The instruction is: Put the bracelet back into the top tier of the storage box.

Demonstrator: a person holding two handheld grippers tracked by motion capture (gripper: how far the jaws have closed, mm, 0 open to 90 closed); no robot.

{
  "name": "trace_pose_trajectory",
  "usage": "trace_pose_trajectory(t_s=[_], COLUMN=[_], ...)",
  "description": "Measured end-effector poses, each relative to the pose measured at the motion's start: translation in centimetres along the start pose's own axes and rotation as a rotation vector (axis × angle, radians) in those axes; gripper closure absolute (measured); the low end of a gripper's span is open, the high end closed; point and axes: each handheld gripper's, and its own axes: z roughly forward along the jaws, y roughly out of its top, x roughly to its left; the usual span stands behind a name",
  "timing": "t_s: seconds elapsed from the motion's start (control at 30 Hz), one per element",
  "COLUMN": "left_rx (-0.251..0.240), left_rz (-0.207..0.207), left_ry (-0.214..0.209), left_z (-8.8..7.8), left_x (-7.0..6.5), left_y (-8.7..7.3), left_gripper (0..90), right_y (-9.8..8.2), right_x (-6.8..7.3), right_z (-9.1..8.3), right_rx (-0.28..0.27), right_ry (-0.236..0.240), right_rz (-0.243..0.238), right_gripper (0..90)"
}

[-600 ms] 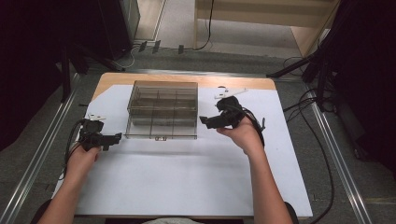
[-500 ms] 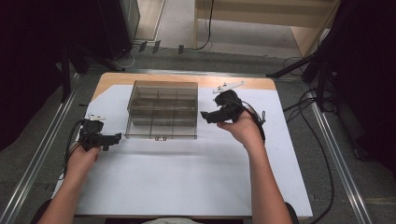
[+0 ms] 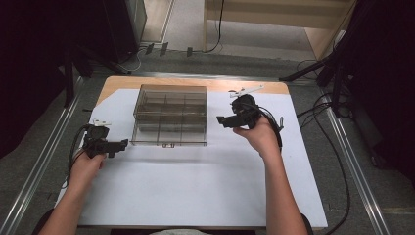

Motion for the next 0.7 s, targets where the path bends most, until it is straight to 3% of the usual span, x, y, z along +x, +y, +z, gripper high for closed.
trace_pose_trajectory(t_s=[0.17, 0.7], left_rx=[0.009, 0.013], left_rz=[0.007, 0.013], left_ry=[-0.004, -0.023], left_z=[0.2, 0.9], left_x=[-0.1, -0.5], left_y=[0.1, 0.7], left_gripper=[14.9, 14.9], right_y=[-0.2, -1.1], right_x=[-0.9, -2.1], right_z=[-0.5, -1.7], right_rx=[-0.008, 0.016], right_ry=[0.038, 0.028], right_rz=[0.047, 0.044], right_gripper=[36.5, 37.1])
